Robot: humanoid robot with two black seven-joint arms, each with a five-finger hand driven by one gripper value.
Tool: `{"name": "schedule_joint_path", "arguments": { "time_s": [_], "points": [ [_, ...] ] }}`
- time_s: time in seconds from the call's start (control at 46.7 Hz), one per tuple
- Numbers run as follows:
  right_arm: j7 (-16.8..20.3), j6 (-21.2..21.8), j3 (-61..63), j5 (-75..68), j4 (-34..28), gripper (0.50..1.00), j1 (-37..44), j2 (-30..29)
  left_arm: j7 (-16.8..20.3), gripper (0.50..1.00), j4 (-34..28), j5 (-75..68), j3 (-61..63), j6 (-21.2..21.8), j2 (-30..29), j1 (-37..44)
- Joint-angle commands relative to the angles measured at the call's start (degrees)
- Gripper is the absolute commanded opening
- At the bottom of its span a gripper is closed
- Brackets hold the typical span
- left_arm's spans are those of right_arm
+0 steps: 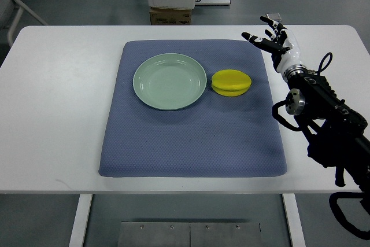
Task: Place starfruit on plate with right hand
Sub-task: 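Move the right hand over the yellow starfruit and lower it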
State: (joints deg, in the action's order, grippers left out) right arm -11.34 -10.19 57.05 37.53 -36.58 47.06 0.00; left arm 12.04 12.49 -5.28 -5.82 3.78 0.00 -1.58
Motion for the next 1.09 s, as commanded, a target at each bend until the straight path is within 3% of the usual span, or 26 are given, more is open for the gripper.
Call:
{"name": "schedule_joint_path", "arguments": {
  "time_s": [0.0,0.685,1.071],
  "points": [
    [0.00,-0.01,-0.88,0.00,0.02,1.000,0.14,0.00,0.00,1.000,-0.01,0.01,-0.07,0.00,0.00,0.00],
    [-0.53,0.08,-13.19,0.70,-2.70,1.000,3.03,0.00,0.00,1.000,-0.01,0.01,-0.07,0.00,0.00,0.00],
    [-5.10,0.08,-23.12,5.89,-5.42,1.000,4.00,5.45,0.00,1.000,-0.01,0.01,-0.07,0.00,0.00,0.00]
  ]
}}
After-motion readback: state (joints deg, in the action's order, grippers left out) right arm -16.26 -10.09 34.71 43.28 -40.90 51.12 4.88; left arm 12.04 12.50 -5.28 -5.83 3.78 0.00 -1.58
